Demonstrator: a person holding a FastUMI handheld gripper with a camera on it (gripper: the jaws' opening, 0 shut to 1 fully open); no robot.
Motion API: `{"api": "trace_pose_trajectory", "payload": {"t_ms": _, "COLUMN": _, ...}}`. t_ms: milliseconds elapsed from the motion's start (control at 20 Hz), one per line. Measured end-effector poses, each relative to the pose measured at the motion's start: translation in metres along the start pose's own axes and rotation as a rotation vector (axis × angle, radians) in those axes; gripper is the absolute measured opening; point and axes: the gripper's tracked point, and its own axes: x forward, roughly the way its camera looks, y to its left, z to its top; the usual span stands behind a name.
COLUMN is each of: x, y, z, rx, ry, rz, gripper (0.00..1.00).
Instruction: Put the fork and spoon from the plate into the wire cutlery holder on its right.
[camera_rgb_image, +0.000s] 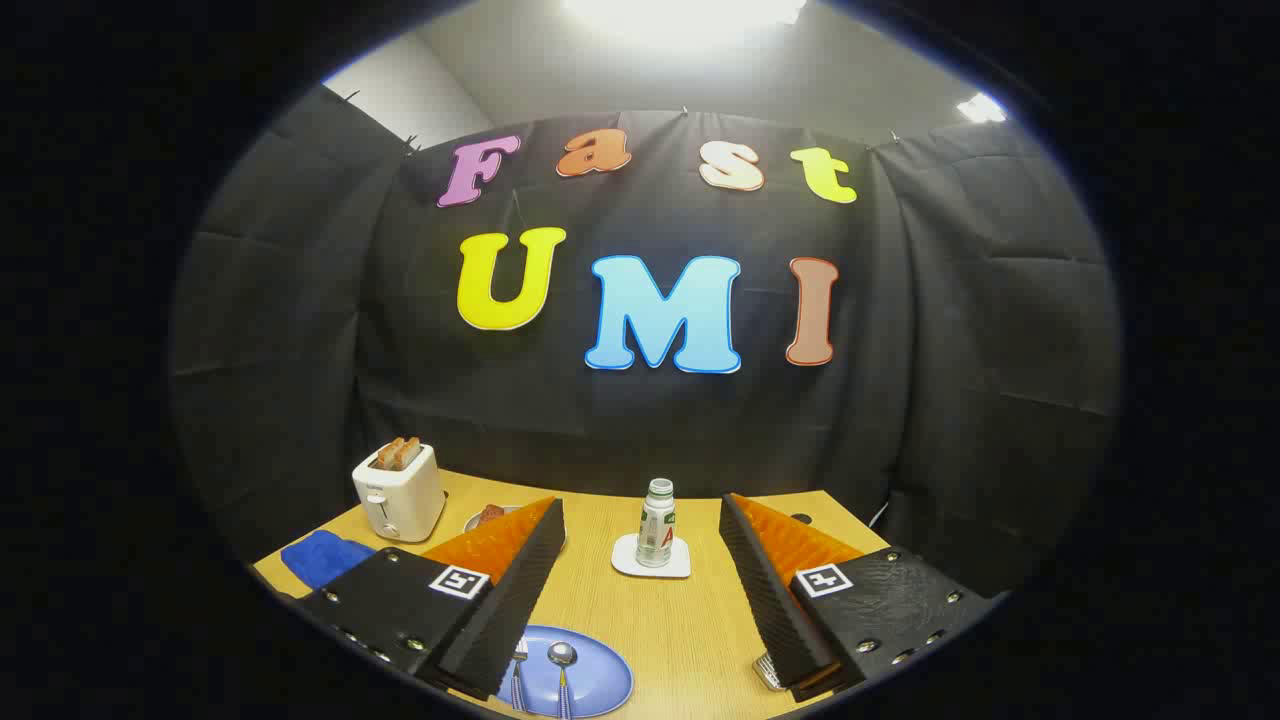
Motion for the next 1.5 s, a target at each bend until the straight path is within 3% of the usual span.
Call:
{"api": "trace_pose_trajectory", "payload": {"t_ms": 1050, "x": 0.002, "y": 0.008, "z": -0.02, "rx": -0.016, "ry": 0.064, "rz": 0.04, "gripper": 0.96}}
{"api": "trace_pose_trajectory", "payload": {"t_ms": 1350, "x": 0.0, "y": -0.002, "z": 0.006, "rx": -0.011, "ry": -0.049, "rz": -0.006, "gripper": 0.96}}
{"api": "trace_pose_trajectory", "payload": {"t_ms": 1500, "x": 0.006, "y": 0.005, "z": -0.012, "rx": -0.025, "ry": -0.002, "rz": 0.007, "gripper": 0.96}}
